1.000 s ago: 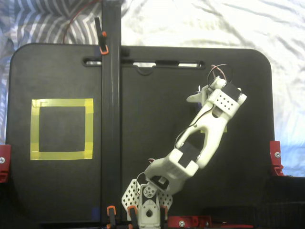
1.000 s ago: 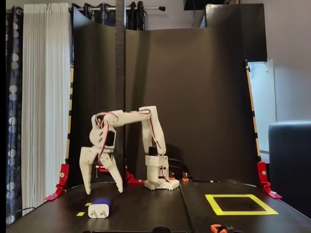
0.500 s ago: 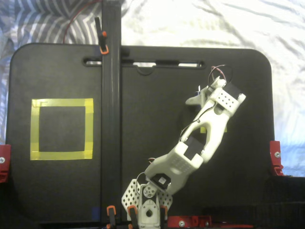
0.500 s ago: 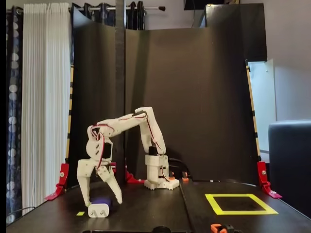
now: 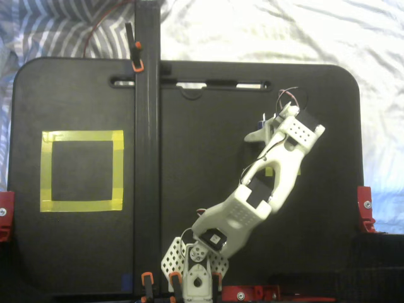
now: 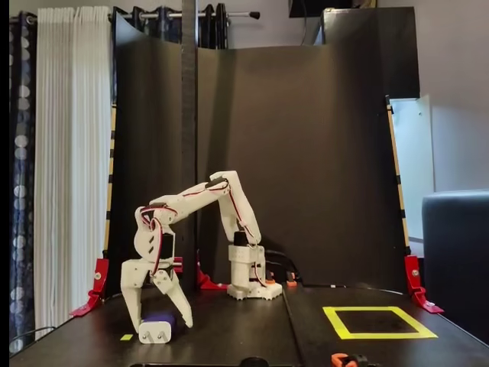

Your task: Grasp a block and put it in the designated area.

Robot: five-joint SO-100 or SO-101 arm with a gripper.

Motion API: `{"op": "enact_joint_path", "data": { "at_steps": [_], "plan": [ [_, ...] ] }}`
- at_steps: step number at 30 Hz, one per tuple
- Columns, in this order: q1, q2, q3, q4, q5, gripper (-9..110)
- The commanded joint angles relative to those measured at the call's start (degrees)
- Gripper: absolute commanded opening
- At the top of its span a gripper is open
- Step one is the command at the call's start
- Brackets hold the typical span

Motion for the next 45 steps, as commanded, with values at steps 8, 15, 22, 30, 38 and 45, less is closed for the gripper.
{"op": "enact_joint_path", "data": {
  "at_steps": [8, 15, 22, 30, 38, 45],
  "plan": [
    [-0.26, -1.67, -1.85, -2.2, -0.44, 37],
    [-0.62, -2.55, -1.76, -2.64, -0.44, 23],
    [-0.79, -2.81, -1.76, -2.55, -0.44, 23],
    [-0.62, 1.49, -1.76, -0.35, -0.18, 23],
    [-2.81, 12.04, -1.85, 7.47, 1.67, 23],
    [-5.8, 17.14, -1.85, 11.69, 4.57, 23]
  ]
}}
